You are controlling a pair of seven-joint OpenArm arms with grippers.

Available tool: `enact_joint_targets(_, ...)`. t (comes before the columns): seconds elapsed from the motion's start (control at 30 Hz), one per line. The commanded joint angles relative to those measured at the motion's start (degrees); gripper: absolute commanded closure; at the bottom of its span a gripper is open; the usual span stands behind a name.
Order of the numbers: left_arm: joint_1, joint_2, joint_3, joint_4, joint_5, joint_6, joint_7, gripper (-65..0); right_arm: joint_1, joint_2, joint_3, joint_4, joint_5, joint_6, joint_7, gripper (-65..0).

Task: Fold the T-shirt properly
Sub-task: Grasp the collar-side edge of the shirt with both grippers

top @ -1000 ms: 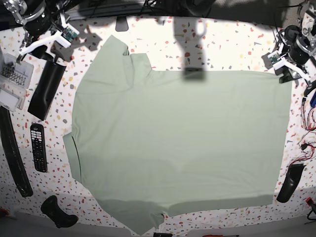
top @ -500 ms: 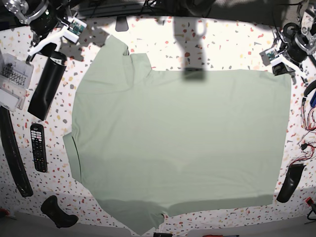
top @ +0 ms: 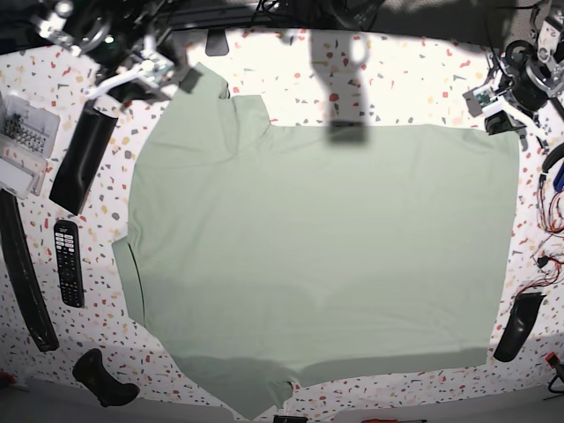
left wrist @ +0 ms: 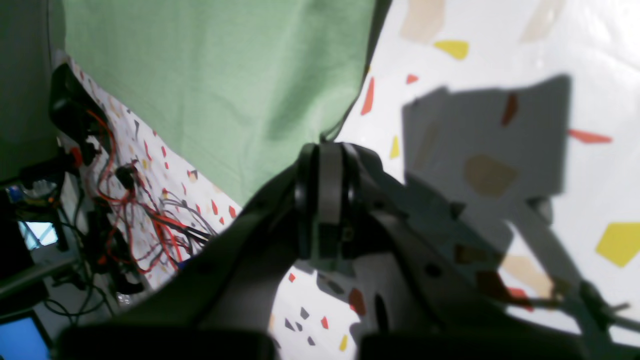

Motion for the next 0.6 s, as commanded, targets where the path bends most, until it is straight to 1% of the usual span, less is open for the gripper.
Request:
enact_joint_targets(0.0, 0.0, -0.98, -0.28, 0.55, -0.02, 0.35, -0.5, 0.0, 1.2, 0.5, -1.42, 0.39, -0.92, -0.09, 1.09, -30.6)
enact_joint_targets(0.13, 0.0, -0.98, -0.28, 0.55, -0.02, 0.42, -0.48, 0.0, 7.06, -0.81, -9.09, -2.05, -6.99, -0.31, 1.05, -30.6)
enact_joint_targets(0.2, 0.0, -0.96, -0.28, 0.55, -0.02, 0.39, -0.48, 0.0, 9.66, -2.12, -12.44, -2.84, -9.09, -1.09, -0.24, -30.6)
enact_joint_targets(0.27, 0.0, -0.98, -0.28, 0.55, -0.02, 0.37, -0.48, 0.0, 11.61, -3.78, -15.08, -3.1, -9.25, -2.62, -1.81, -30.6)
enact_joint_targets(0.33, 0.0, -0.96, -0.28, 0.55, -0.02, 0.39, -0.48, 0.0, 12.76, -5.73, -17.0, -3.1, -9.27, -4.09, -2.25, -30.6)
enact_joint_targets(0.4, 0.0, -0.98, -0.28, 0.55, -0.02, 0.39, -0.48, 0.0, 13.35, -7.78, -17.99, -3.1, -9.79, -6.29, -4.26, -30.5)
enact_joint_targets(0.47, 0.0, -0.98, -0.28, 0.55, -0.02, 0.37, -0.48, 0.0, 13.33, -9.68, -18.05, -3.1, -10.73, -9.53, -7.67, -30.5)
enact_joint_targets(0.53, -0.02, -0.98, -0.28, 0.55, -0.02, 0.39, -0.48, 0.0, 13.33, -10.95, -18.05, -3.1, -11.54, -12.44, -11.26, -30.5)
enact_joint_targets(0.57, -0.02, -0.98, -0.28, 0.55, -0.02, 0.39, -0.48, 0.0, 13.33, -11.37, -18.05, -3.1, -11.65, -13.27, -12.13, -30.5)
